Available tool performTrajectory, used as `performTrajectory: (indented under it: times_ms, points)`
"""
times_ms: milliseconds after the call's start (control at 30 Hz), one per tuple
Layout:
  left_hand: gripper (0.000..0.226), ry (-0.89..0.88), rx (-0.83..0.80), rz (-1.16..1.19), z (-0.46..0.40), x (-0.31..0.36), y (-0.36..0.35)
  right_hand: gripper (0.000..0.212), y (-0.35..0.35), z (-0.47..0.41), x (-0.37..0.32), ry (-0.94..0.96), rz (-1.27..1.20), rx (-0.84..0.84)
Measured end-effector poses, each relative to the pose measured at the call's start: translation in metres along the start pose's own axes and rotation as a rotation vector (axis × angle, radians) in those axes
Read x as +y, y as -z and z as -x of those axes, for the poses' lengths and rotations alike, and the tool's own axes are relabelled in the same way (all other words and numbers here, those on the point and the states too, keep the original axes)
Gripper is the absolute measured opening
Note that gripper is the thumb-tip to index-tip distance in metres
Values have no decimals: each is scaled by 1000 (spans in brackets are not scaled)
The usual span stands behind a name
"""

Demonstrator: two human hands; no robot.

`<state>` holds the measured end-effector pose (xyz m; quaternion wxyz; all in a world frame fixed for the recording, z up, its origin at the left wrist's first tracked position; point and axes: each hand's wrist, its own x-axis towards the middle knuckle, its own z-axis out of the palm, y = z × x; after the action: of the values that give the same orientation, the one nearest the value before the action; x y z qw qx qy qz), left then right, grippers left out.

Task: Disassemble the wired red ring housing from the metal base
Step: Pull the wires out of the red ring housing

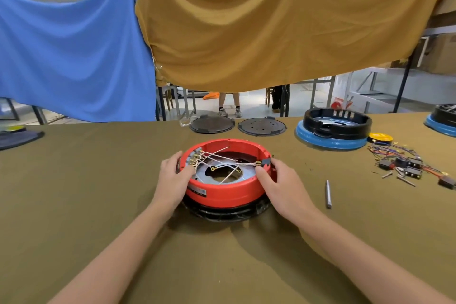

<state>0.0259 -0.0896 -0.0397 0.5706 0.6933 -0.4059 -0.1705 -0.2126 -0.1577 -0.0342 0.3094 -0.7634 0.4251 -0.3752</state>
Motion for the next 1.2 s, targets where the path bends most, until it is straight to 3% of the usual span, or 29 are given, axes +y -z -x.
performTrajectory:
  times_ms: [100, 233, 300, 433, 600, 733, 1000, 1200]
  points:
    - [57, 18, -7, 75, 0, -3, 11, 31, -3, 5, 1, 5, -21, 27]
    - [39, -1, 9, 152, -2, -12, 18, 33, -2, -11, 0, -22, -45, 29]
    - [43, -8, 12, 150, -4, -15, 21, 38, 1, -19, 0, -21, -53, 19]
    - [43, 38, -107, 226, -10, -22, 18, 31, -3, -18, 2, 71, -67, 34]
    - [32, 12, -158, 369, -10, -16, 15, 32, -3, 0, 3, 207, 160, 160]
    - [28, 91, -69, 465, -13, -12, 21, 35, -2, 9, -5, 326, 249, 221]
    - [29, 82, -112, 412, -8, -16, 26, 8, 0, -5, 1, 133, -52, -37]
    - [29, 87, -113, 406, -6, -13, 27, 7, 14, -33, -12, 61, 102, -263]
